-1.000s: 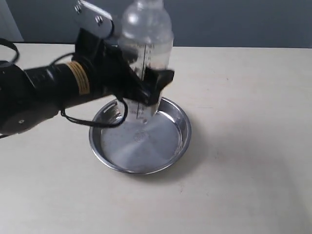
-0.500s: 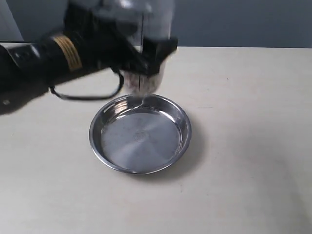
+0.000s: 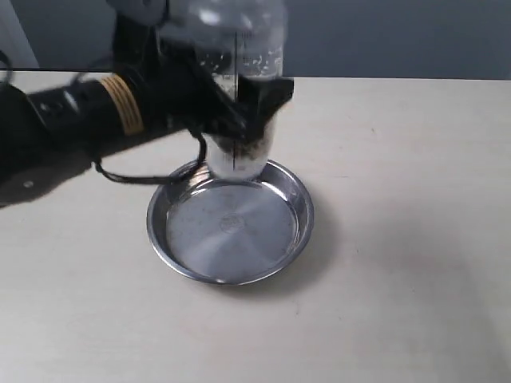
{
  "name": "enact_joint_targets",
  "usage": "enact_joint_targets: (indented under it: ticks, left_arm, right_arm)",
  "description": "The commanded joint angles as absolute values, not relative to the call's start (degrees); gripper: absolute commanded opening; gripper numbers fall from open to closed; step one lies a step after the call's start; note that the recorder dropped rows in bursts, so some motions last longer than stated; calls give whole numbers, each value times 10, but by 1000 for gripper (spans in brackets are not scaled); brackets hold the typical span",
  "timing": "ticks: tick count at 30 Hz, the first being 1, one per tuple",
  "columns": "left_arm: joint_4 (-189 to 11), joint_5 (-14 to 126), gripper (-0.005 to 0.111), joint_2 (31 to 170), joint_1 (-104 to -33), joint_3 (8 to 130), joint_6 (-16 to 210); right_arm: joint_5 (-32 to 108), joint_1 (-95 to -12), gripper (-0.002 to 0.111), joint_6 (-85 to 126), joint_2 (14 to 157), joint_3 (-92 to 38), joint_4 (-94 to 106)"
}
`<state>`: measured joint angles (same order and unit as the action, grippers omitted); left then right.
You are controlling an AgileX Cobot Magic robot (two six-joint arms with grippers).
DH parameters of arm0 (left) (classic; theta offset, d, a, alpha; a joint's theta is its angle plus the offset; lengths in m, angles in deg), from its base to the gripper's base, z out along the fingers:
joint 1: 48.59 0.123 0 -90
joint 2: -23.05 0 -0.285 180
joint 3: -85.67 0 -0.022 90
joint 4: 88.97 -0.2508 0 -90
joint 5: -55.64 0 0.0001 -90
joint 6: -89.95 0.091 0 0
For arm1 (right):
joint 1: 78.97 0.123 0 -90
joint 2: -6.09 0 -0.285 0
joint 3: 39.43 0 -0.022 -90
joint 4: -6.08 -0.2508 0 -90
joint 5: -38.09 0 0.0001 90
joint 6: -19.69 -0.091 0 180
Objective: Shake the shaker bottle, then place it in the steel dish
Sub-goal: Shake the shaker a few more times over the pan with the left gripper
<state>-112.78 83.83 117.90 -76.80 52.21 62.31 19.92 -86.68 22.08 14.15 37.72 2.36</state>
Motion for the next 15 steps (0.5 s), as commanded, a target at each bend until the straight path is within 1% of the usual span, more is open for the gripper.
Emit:
enact_joint_targets:
  ticks: [1,3,5,6,8,9,12,13,15]
  left_arm:
    - [-1141,888,0,1130,-768,532,621]
    - [-1135,868,0,1098,-766,558,665]
    - [-1127,794,0,1120,-772,544,653]
    - [-1127,770,0,1154,-774,524,651]
    - [-1107,776,0,1218,-774,498,630]
    - [-1105,791,0,1218,-774,496,600]
    - [-1136,874,0,1148,-770,520,607]
    - [-1135,880,0,1128,-767,537,631]
    - [-1127,841,0,1129,-768,538,635]
  right_arm:
    - [206,-869,-1,222,139,378,23]
    - [206,-869,-1,222,139,378,23]
    - [206,-869,-1,222,139,378,23]
    - [206,-869,-1,222,139,378,23]
    - [206,-869,-1,222,139,378,23]
    - [206,-869,-1,222,139,378,23]
    - [206,-869,-1,222,139,378,23]
    - [206,-869,-1,222,139,378,23]
    - [206,-869,-1,222,139,378,23]
